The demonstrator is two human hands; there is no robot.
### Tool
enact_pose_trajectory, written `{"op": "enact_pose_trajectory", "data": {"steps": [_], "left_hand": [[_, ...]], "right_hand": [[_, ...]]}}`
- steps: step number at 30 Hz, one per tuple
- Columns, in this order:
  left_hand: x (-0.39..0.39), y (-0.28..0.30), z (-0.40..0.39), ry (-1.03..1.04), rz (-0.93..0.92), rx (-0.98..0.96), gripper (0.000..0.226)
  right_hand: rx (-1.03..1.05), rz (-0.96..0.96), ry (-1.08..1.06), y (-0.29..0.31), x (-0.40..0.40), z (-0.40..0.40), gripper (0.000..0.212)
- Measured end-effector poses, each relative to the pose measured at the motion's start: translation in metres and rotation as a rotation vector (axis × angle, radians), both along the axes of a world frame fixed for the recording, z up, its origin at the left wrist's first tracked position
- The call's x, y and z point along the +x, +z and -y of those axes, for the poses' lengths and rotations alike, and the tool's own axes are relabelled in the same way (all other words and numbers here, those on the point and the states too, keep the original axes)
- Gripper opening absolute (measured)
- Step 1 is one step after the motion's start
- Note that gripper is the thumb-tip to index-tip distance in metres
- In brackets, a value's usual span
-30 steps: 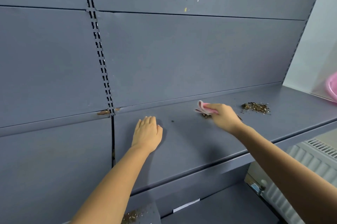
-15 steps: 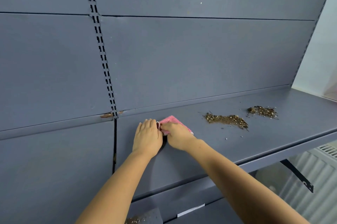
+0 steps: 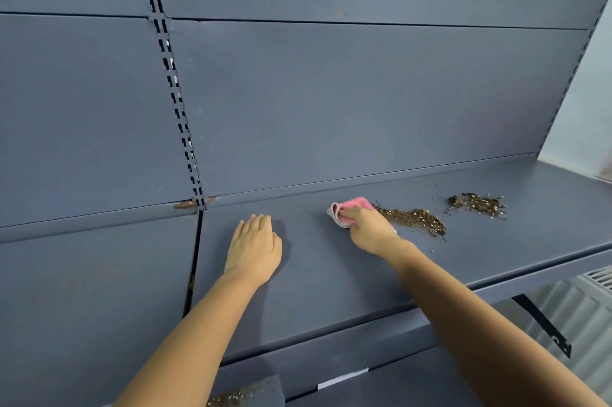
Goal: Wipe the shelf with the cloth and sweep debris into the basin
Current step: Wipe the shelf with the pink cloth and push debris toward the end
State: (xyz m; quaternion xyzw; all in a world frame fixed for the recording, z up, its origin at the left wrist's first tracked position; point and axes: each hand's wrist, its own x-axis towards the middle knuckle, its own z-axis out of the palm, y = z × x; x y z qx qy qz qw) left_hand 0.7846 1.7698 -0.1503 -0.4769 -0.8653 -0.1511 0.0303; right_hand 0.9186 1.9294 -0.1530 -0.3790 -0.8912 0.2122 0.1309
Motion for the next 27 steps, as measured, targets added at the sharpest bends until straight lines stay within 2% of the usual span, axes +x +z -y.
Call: {"op": "enact_pose_trajectory", "data": {"steps": [3, 5, 10, 13, 16, 18, 24, 27], "left_hand": [[0.0, 0.0, 0.002, 0.007, 0.0, -0.006, 0.044], [0.001, 0.0, 0.002, 0.005, -0.003, -0.011, 0.044], [0.001, 0.002, 0.001, -0.001, 0.0, -0.004, 0.045], [0.002, 0.004, 0.003, 0.005, 0.007, 0.024, 0.048], [0.003, 0.007, 0.007, 0.018, 0.03, 0.097, 0.048], [0.003, 0.007, 0.008, 0.031, 0.03, 0.093, 0.051], [0.0, 0.004, 0.004, 0.016, 0.011, 0.031, 0.053], [0.0, 0.004, 0.005, 0.013, 0.009, 0.016, 0.054]], "right_hand": [[-0.026, 0.013, 0.017, 0.006, 0.013, -0.008, 0.031], [-0.023, 0.009, 0.032, 0.012, 0.018, -0.009, 0.03], [0.011, -0.035, 0.024, 0.038, 0.001, 0.017, 0.049], [0.023, -0.101, 0.161, 0.044, -0.025, 0.055, 0.049], [-0.016, -0.072, 0.297, 0.032, -0.053, 0.082, 0.032], [0.007, -0.04, 0.339, 0.018, -0.062, 0.086, 0.037], [-0.08, -0.028, 0.24, 0.011, -0.06, 0.055, 0.038], [-0.089, 0.021, 0.115, 0.013, -0.033, 0.023, 0.05]]}}
